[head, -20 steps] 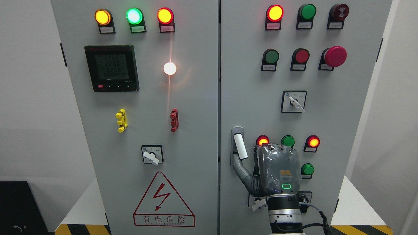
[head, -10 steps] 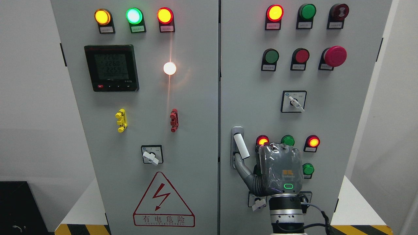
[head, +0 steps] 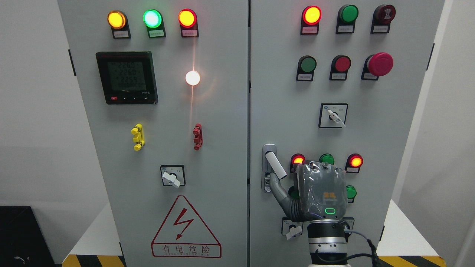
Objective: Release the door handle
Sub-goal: 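Rotate the gripped handle down to horizontal with the right hand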
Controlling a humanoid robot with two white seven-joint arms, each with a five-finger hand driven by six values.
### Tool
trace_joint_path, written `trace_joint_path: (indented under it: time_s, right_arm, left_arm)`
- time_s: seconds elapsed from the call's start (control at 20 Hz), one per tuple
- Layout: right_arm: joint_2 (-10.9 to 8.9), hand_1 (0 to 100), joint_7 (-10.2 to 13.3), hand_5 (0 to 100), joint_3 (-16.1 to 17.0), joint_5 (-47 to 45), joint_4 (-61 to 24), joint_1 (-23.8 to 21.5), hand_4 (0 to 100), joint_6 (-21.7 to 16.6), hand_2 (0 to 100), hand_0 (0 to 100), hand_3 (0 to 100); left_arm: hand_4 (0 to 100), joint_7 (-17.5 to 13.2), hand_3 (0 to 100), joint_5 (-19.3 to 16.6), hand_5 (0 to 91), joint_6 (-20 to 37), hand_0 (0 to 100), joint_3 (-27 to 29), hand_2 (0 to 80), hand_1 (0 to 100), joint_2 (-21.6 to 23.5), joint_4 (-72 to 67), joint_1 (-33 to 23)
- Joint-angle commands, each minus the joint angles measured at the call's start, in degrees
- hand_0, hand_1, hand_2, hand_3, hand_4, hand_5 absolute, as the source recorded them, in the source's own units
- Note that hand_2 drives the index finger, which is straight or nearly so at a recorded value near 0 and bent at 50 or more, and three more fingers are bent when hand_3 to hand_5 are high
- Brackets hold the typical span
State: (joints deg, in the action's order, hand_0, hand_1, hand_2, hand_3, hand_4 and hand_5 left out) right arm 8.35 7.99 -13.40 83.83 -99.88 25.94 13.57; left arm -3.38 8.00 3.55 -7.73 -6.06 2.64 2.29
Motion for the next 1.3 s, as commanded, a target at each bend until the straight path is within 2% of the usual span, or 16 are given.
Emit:
trace_joint_path:
  time_s: [0.0,1.25]
  right_arm:
    - [0.0,41,-0.61,100,0.13,0.02,-0.05,-0.01,100,-0.12,100,43,100]
    - [-0.09,37,-0.61,100,0.57,0.02,-0.76,0.08,100,-0.12,100,50,100]
  left_arm:
    - [0,-0.04,0,0.0,0.0,0.05,12,0.0,0.0,56,0.0,0.0,0.0]
    - [0,-0.04,0,0.0,0.0,0.05,12,0.0,0.0,56,0.0,0.0,0.0]
